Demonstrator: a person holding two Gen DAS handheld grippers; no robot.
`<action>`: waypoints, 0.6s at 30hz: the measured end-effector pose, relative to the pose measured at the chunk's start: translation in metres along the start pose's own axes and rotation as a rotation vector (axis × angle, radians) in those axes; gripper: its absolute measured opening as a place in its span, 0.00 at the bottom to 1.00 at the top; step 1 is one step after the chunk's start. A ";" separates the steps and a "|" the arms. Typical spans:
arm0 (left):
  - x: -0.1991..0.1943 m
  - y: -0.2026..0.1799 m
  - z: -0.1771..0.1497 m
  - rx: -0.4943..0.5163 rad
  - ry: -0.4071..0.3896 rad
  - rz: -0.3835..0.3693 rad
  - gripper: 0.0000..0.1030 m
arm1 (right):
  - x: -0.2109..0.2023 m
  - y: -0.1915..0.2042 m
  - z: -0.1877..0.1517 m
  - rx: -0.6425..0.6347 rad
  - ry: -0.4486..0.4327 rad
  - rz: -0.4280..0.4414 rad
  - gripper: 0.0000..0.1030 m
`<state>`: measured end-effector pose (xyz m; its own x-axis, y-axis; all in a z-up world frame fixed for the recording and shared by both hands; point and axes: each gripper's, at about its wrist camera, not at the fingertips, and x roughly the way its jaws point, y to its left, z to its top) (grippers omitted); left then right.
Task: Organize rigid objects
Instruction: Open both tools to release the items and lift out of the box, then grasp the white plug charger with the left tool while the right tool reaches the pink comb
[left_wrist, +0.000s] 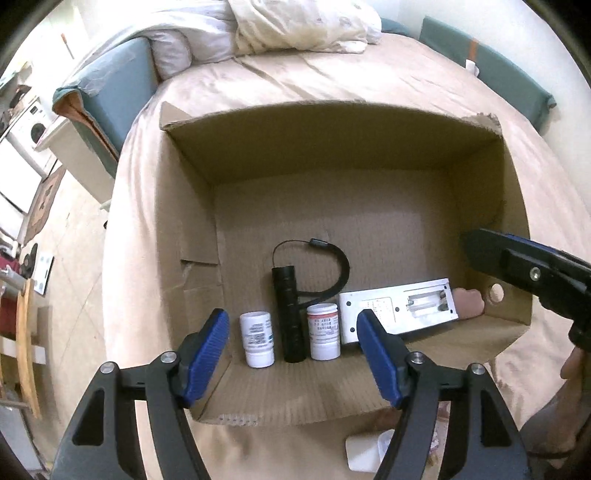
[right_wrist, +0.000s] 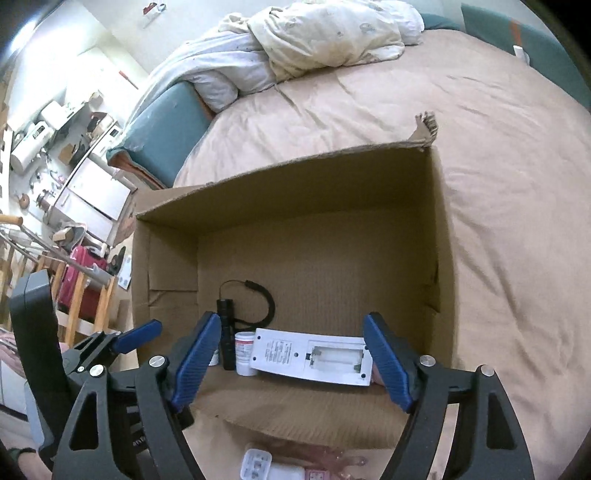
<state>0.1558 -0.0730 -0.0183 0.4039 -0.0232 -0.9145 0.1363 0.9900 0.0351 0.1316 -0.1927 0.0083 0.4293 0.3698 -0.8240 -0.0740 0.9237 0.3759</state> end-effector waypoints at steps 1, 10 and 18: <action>-0.002 0.002 0.000 -0.009 0.004 -0.002 0.67 | -0.003 0.000 0.000 0.000 -0.002 -0.002 0.82; -0.028 0.016 -0.012 -0.048 0.000 -0.005 0.67 | -0.020 -0.005 -0.010 0.030 0.017 0.033 0.82; -0.046 0.031 -0.043 -0.114 -0.001 -0.024 0.67 | -0.032 -0.003 -0.043 0.015 0.076 0.029 0.82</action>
<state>0.1025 -0.0357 0.0076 0.4025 -0.0468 -0.9142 0.0417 0.9986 -0.0327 0.0789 -0.2030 0.0156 0.3577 0.4032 -0.8423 -0.0717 0.9112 0.4058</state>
